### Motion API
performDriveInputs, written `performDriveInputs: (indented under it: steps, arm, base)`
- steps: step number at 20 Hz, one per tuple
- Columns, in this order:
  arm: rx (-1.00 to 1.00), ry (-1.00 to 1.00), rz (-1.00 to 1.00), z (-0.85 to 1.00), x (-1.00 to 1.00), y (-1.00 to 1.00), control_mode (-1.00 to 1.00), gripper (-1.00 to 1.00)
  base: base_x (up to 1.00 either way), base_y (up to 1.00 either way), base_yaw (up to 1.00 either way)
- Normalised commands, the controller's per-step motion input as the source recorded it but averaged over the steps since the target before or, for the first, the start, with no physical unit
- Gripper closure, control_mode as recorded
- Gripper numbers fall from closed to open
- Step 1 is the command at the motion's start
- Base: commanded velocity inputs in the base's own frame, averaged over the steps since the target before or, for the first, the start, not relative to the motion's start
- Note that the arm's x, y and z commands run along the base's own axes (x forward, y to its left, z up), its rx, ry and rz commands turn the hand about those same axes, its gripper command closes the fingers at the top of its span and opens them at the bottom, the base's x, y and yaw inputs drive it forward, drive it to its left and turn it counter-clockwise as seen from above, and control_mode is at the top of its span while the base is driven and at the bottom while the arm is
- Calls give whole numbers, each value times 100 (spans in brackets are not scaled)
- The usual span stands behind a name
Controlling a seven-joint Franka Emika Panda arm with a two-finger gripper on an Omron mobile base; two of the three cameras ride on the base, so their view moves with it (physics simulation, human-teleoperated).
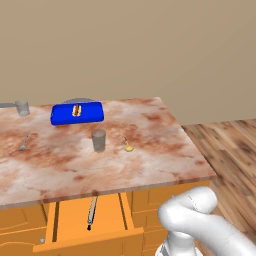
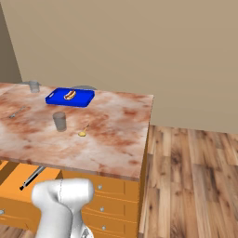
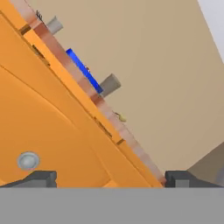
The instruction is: Take the tongs from the drawer on the left and place them on the dining counter next to the tray containing the hot dog.
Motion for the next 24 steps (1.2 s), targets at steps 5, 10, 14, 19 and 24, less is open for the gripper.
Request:
performDriveInputs:
  steps: [5,10,14,19,24]
  arm:
    - [7,14,0,71,-2,-5,-100,-100]
    - [7,26,0,53,0,-14,-100,-100]
    - [7,33,3,26,0,-27,-100,-100]
    - [2,32,9,14,12,-28,-100,-100]
    - [0,34,6,9,29,-14,-100,-100]
  base:
    - [0,0,0]
    - [0,0,0]
    - [0,0,0]
    - [0,0,0]
    - [0,0,0]
